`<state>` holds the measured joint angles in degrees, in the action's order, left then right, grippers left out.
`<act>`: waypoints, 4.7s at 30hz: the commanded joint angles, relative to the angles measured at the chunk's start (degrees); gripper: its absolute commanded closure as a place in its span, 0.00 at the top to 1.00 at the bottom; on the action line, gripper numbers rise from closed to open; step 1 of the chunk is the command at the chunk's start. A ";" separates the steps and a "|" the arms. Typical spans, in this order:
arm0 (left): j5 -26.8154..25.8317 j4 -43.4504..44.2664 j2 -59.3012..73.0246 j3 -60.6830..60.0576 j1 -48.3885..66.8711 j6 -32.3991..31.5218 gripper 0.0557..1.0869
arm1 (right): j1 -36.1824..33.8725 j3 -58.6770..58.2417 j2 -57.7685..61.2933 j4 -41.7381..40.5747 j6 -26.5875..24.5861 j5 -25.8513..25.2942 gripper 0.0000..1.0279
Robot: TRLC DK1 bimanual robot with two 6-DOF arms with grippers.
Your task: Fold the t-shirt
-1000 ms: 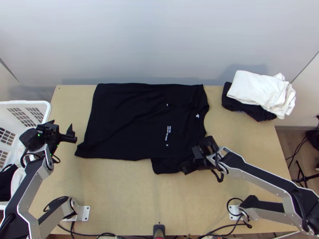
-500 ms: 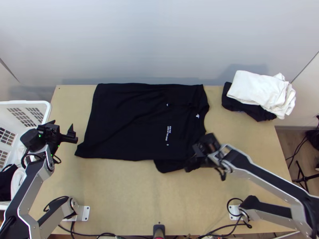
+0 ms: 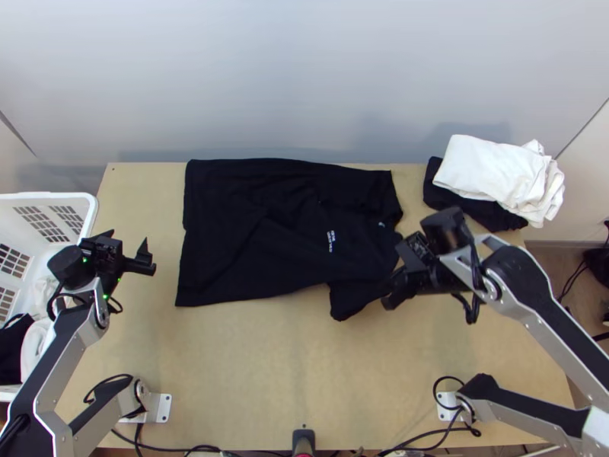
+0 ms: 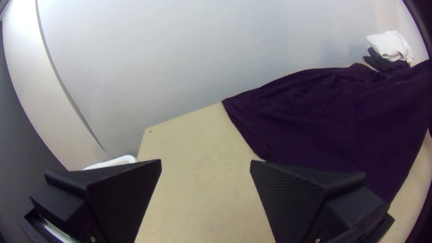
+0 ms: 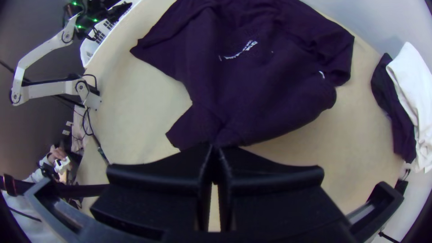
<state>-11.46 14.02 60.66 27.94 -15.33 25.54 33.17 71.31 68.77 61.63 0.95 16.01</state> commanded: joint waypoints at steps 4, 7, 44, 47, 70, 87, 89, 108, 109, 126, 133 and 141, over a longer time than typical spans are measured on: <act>0.48 -0.05 -1.16 -1.31 1.89 0.30 0.93 | -7.50 -5.65 19.03 -14.69 -4.03 1.66 0.04; 0.65 -0.40 -1.78 -1.93 2.24 0.74 0.93 | -7.86 -3.98 29.40 -19.70 -3.68 1.66 0.55; 7.51 -1.45 -7.23 -5.62 11.99 -2.42 0.93 | -8.47 -17.78 0.75 -17.77 15.92 1.48 0.96; 7.51 -2.24 -7.93 -5.62 11.99 -3.13 0.93 | -6.45 -24.37 1.36 -20.58 16.54 1.48 0.96; 7.86 -5.06 -14.43 -8.96 11.73 -3.30 0.93 | -6.36 -22.79 7.87 -30.60 21.55 5.70 0.95; 8.48 -5.32 -15.31 -8.43 11.90 -3.22 0.93 | -6.54 -23.41 16.83 -35.96 14.78 6.14 0.37; 8.48 -5.41 -15.31 -8.61 11.90 -3.22 0.93 | -7.59 -23.50 15.07 -35.96 13.55 4.64 0.07; 11.02 -5.41 -14.26 -8.96 15.07 -3.92 0.93 | -0.03 -4.25 -9.10 1.57 12.06 11.76 0.03; 12.17 -5.41 -14.17 -9.05 16.12 -4.18 0.93 | 0.49 -3.54 -9.62 3.76 11.27 14.40 0.03; 21.48 -3.47 -10.92 -9.49 27.37 -8.14 0.93 | 11.39 -14.79 7.34 -11.35 21.02 20.82 0.96; 22.36 -3.74 -11.45 -9.57 27.46 -7.87 0.93 | 11.57 -22.00 2.15 -13.46 20.32 19.06 0.97; 22.36 -3.91 -11.80 -8.78 27.55 -7.70 0.93 | -1.53 -23.76 -15.25 -8.89 17.07 18.62 0.97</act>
<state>10.61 10.20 48.90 18.33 11.90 17.58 38.22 49.63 64.05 49.47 20.91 34.98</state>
